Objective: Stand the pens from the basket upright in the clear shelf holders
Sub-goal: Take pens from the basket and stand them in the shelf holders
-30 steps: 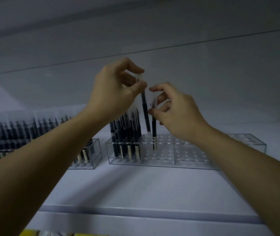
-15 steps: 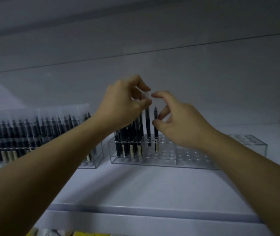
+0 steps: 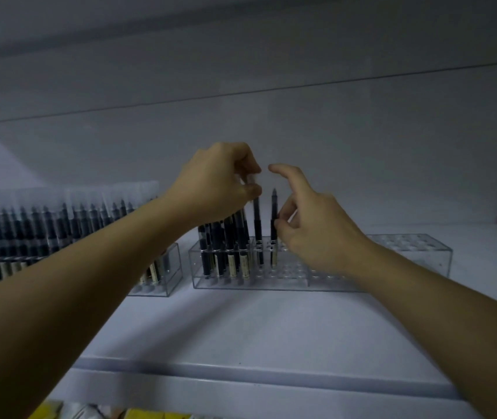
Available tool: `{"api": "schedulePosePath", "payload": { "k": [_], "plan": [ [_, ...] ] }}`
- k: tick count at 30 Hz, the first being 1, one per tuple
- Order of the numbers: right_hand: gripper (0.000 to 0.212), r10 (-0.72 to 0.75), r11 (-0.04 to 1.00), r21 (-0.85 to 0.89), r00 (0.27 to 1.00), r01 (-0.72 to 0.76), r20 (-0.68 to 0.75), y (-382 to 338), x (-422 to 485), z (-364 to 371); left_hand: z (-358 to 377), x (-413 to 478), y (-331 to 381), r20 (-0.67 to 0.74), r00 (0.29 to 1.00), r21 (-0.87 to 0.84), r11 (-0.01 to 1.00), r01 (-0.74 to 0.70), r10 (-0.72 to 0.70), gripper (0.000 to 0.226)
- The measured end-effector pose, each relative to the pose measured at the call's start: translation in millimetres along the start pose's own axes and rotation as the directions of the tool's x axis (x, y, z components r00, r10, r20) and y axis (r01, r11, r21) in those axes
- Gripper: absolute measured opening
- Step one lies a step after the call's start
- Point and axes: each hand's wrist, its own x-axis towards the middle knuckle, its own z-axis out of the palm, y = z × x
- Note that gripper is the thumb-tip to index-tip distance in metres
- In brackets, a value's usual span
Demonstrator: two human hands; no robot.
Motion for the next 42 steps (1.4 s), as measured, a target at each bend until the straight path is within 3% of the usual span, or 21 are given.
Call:
{"api": "schedulePosePath", "payload": {
  "k": [6, 26, 32, 36, 42],
  "plan": [
    [0.084, -0.038, 0.999, 0.019, 0.999, 0.037, 0.039, 5, 3, -1, -7, -6, 2, 0.030, 0.997, 0.062, 0.995, -0.079, 0.077, 0.024],
    [0.099, 0.016, 0.992, -0.128, 0.998, -0.007, 0.067, 0, -2, -1, -4, -14, -6, 0.052, 0.995, 0.131, 0.987, -0.096, 0.090, 0.042],
    [0.101, 0.032, 0.977, -0.213, 0.998, -0.021, 0.047, -15, -2, -13, -12, -25, -2, 0.057, 0.994, 0.250, 0.963, -0.103, 0.092, 0.066],
    [0.098, -0.011, 0.969, -0.249, 0.999, -0.001, -0.047, -35, -12, -28, -30, -50, 1, 0.010, 0.986, 0.236, 0.958, -0.162, 0.165, 0.065],
    [0.087, -0.084, 0.949, -0.304, 0.996, 0.086, 0.019, -81, -56, -24, -49, -111, 8, -0.054, 0.975, 0.171, 0.964, -0.204, 0.216, 0.063]
  ]
}}
